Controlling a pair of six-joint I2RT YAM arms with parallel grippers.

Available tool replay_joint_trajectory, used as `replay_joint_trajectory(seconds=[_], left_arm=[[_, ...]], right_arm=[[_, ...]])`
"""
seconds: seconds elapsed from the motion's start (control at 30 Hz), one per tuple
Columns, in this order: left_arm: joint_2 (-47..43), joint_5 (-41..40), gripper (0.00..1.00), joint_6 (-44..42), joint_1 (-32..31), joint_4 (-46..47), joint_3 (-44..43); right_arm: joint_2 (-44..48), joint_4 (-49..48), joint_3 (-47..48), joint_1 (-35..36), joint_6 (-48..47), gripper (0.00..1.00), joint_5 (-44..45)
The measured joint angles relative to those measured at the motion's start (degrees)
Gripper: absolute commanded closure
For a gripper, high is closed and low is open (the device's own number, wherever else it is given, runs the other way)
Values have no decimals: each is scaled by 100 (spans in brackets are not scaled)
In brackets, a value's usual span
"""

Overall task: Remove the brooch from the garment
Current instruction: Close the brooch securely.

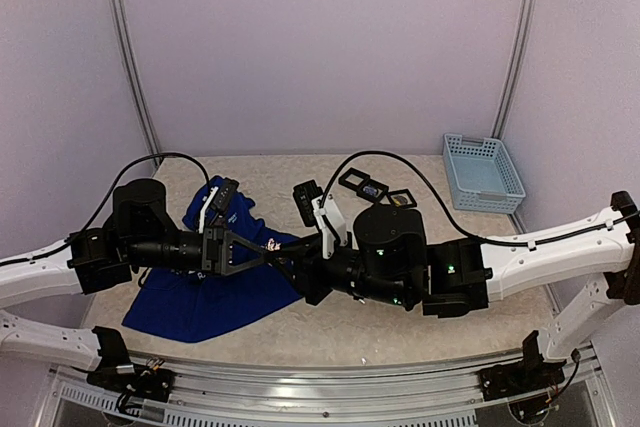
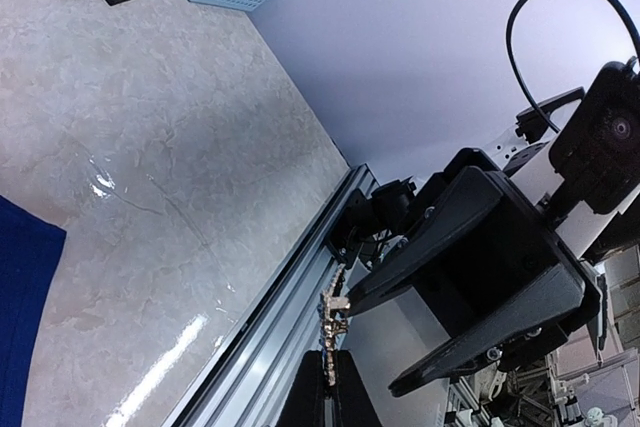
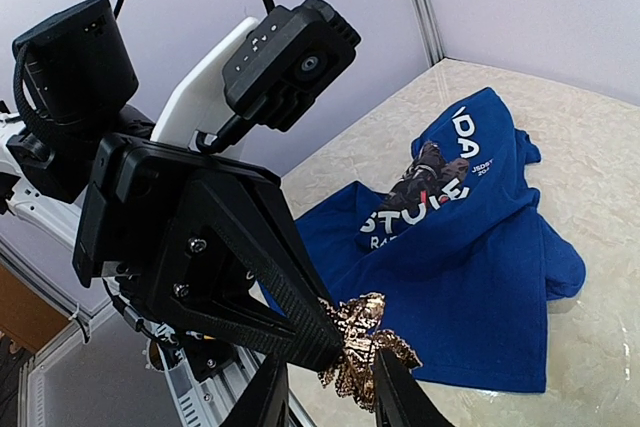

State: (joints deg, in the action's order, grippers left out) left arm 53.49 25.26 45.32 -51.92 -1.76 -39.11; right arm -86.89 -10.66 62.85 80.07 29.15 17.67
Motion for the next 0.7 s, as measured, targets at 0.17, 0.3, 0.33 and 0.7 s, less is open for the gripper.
replay_joint_trajectory(seconds=[0.17,0.3,0.33,0.7], left_arm=[[-33,11,100,-46,-24,0,0],[-37,22,100,-63,-24,-11,2],[-37,22,100,-63,-24,-13,2],[-76,22,100,-68,-24,-28,11]], right_arm=[[-9,-33,0,2,-17,77,-28],[-44,-74,0,0,-50,81,-61],[-50,-76,0,0,-59,82,-66],[-57,-74,0,-2,-81,90,-22]])
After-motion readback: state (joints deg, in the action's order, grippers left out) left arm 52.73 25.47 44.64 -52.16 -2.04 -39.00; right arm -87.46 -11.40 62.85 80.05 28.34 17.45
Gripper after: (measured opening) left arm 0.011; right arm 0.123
